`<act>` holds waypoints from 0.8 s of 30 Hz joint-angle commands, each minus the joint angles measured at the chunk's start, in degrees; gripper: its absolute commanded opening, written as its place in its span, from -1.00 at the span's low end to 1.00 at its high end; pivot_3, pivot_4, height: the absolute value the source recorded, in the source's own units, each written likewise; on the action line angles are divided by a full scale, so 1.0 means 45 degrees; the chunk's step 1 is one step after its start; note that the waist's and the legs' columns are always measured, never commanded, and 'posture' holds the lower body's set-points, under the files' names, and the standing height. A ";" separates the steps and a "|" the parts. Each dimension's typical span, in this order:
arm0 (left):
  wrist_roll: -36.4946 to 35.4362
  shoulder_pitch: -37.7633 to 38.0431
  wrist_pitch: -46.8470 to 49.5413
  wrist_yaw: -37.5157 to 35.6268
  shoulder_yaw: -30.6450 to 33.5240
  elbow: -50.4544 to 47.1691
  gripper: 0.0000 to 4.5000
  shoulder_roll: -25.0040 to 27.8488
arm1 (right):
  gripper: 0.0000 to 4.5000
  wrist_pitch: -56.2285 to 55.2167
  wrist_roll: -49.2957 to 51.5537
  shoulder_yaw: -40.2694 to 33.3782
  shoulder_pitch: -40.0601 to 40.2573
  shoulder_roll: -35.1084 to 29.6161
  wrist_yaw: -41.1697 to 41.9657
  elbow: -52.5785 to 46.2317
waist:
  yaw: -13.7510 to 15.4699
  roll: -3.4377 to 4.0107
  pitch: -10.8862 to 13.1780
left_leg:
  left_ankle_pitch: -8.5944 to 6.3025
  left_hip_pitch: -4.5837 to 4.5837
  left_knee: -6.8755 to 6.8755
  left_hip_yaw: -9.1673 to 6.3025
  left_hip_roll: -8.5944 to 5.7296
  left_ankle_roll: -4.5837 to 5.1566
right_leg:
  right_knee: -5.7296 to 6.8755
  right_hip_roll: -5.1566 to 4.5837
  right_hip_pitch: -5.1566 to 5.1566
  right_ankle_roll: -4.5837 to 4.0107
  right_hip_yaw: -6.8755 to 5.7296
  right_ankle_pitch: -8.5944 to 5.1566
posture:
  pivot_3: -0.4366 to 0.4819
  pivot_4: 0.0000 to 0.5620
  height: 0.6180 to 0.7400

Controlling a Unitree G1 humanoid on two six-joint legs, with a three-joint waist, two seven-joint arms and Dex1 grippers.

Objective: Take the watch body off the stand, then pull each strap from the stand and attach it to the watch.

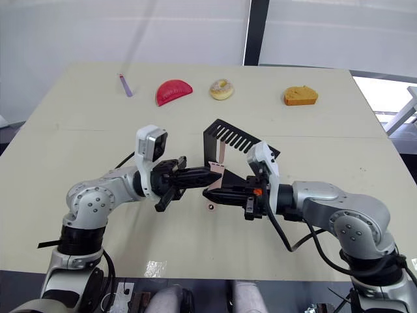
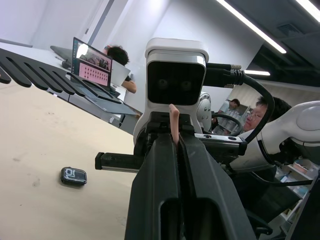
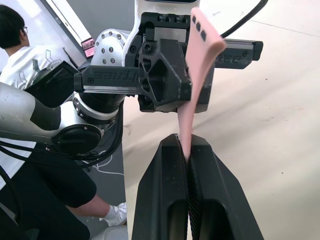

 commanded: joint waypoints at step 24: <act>0.4891 -0.0760 -0.5736 -0.6291 -0.2801 0.1531 -1.00 0.2571 | 0.98 -0.5387 -0.4106 -0.9483 1.6734 0.2719 -0.2625 -0.6273 | -0.0089 0.0006 -0.0003 | -0.0002 0.0005 -0.0068 0.0018 0.0004 -0.0013 | -0.0073 0.0019 0.0049 0.0009 0.0014 0.0003 | -0.05 -0.47 0.95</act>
